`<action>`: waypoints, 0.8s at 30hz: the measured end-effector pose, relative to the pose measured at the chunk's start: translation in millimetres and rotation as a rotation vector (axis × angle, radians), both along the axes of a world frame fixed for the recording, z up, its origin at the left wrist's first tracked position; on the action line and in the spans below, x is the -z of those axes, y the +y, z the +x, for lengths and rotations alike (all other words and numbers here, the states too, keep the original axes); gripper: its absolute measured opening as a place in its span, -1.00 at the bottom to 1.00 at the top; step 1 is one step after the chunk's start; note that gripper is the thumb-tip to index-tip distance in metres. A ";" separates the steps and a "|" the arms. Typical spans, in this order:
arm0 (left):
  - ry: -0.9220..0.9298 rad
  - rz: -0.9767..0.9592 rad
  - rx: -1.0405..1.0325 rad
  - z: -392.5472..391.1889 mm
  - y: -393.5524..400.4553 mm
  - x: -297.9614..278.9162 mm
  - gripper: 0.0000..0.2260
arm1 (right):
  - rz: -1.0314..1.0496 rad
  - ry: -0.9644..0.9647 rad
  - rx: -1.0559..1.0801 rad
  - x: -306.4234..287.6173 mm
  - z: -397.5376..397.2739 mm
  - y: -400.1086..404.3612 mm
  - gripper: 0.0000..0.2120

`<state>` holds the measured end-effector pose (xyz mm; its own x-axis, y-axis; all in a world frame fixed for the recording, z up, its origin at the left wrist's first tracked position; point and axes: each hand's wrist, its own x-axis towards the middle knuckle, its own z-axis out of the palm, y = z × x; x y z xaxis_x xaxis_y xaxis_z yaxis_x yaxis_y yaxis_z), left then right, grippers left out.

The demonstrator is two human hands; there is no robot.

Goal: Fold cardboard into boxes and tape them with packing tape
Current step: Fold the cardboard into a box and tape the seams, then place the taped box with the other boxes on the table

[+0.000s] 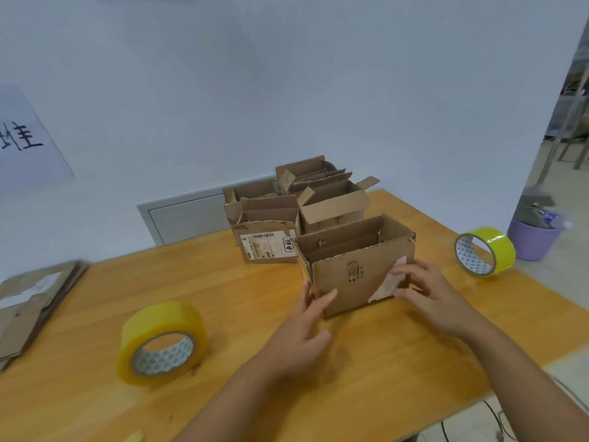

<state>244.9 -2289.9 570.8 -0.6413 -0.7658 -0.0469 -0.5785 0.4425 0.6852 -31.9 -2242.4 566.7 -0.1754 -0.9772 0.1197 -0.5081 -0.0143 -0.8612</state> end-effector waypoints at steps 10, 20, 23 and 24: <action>-0.512 -0.240 -0.052 -47.5 -61.7 1.0 -0.39 | 0.075 0.384 0.120 2.4 5.5 -61.9 -0.42; -0.400 -0.365 -0.088 -30.0 -43.4 -3.2 -0.42 | 0.090 0.586 0.189 17.7 31.7 -50.2 -0.32; -0.327 -0.506 -0.153 -5.0 -24.4 -15.1 -0.43 | -0.080 0.619 0.226 3.9 58.5 -38.3 -0.39; -0.327 -0.552 -0.173 5.5 -17.1 -20.5 -0.43 | -0.157 0.629 0.220 -2.0 69.4 -35.0 -0.42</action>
<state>250.5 -2307.0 591.2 -0.5261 -0.8240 0.2104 -0.8124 0.5601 0.1621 37.6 -2277.4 568.7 -0.2186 -0.8897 0.4008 -0.9166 0.0463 -0.3972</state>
